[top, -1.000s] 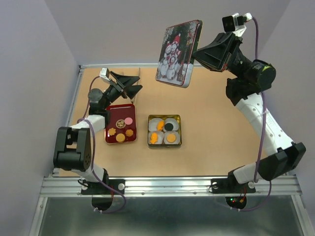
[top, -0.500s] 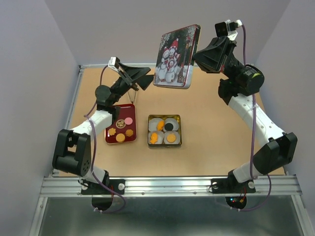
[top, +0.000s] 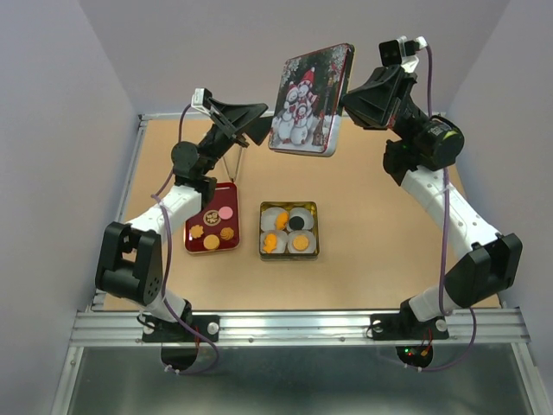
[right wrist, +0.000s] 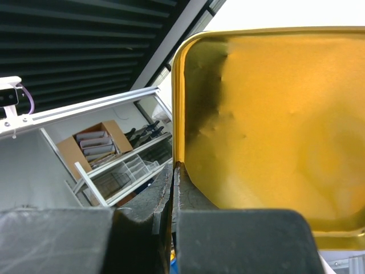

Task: Pack the cookies

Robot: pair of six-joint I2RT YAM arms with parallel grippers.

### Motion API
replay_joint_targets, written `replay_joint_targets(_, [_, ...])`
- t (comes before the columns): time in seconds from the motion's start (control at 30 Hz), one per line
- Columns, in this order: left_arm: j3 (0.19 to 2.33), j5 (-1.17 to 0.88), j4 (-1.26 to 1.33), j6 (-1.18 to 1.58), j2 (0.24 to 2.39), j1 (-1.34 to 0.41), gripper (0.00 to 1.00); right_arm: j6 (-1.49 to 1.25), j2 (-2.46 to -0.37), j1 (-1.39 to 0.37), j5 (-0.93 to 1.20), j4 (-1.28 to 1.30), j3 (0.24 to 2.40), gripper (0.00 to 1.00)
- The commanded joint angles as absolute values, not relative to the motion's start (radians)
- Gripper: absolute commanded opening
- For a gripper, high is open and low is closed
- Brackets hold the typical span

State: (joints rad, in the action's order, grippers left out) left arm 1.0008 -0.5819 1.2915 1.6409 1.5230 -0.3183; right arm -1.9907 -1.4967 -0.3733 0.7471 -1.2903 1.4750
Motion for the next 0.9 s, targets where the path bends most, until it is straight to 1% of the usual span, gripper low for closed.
replay_joint_targets(0.0, [1.032,-0.572,2.092,1.641,1.476,-0.318,0.99,-2.083,-1.473,-0.368,0.709,-1.506,1.47,0.0])
replay_joint_targets(0.57, [1.152,-0.613,2.091,1.674,1.459,-0.344,0.99,-2.098,-1.52,-0.37,0.701,-1.575,1.434,0.0])
replay_joint_targets(0.87, [1.2,-0.672,2.089,1.703,1.5,-0.382,0.99,-2.132,-1.554,-0.37,0.676,-1.627,1.459,0.0])
